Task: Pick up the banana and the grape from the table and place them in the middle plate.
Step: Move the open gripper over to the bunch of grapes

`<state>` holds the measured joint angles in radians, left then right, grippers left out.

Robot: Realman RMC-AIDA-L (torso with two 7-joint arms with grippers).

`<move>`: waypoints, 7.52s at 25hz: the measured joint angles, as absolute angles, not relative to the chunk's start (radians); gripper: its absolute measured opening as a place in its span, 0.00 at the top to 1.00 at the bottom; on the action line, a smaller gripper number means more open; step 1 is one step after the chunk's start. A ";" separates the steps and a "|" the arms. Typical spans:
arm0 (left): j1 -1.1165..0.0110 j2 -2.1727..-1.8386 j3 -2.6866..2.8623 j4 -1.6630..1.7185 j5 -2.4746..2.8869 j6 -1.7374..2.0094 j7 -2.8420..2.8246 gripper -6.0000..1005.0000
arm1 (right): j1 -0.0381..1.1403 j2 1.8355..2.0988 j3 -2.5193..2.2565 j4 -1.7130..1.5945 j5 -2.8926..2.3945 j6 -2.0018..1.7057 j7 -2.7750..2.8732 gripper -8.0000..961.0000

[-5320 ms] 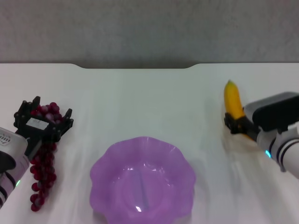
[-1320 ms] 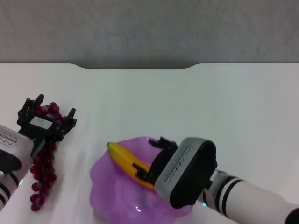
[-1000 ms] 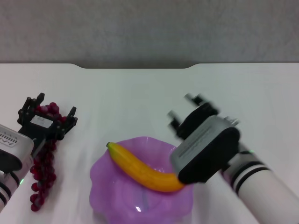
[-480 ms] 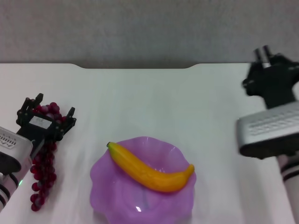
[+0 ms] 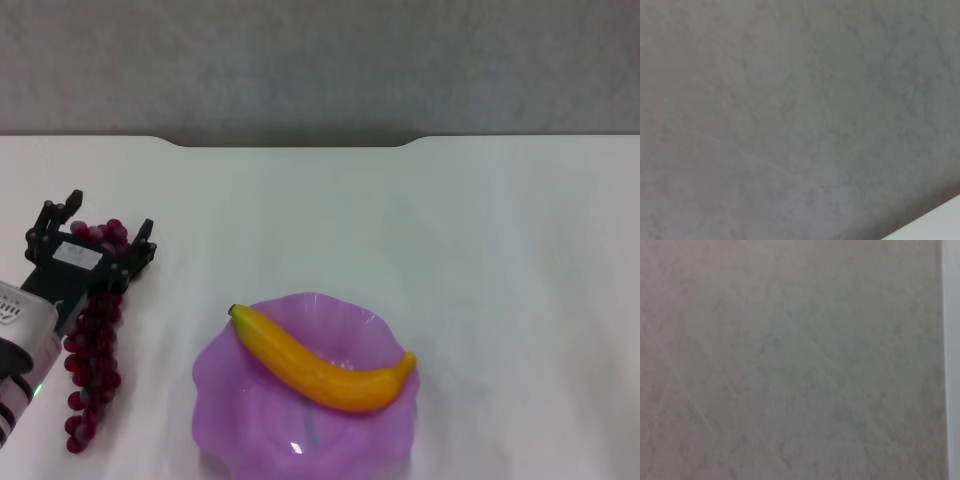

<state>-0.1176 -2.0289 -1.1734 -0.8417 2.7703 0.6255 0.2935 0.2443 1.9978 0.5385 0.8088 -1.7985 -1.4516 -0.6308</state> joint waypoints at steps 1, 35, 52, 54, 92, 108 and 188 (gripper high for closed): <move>-0.117 -2.029 -1.173 -0.841 2.770 0.632 0.293 0.13 | 0.245 1.999 0.533 0.778 -1.799 -1.458 -0.575 0.99; -0.088 -2.037 -1.469 -1.271 2.254 -0.194 0.501 0.13 | 0.317 2.008 0.400 0.520 -1.776 -1.347 -0.310 0.99; -0.193 -2.038 -1.506 -1.080 2.403 -0.222 0.363 0.13 | 0.320 2.008 0.400 0.523 -1.776 -1.325 -0.310 0.99; -0.194 -2.037 -1.499 -1.075 2.403 -0.222 0.367 0.13 | 0.320 2.008 0.400 0.523 -1.776 -1.325 -0.310 0.99; -0.302 -2.038 -1.429 -0.794 2.445 -0.057 0.375 0.13 | 0.321 2.008 0.376 0.529 -1.779 -1.335 -0.301 0.99; -0.335 -2.039 -1.377 -0.756 2.442 -0.064 0.367 0.13 | 0.322 2.008 0.376 0.529 -1.778 -1.336 -0.301 0.99; -0.372 -2.031 -1.388 -0.727 2.441 -0.129 0.365 0.53 | 0.326 2.008 0.376 0.528 -1.776 -1.325 -0.299 0.99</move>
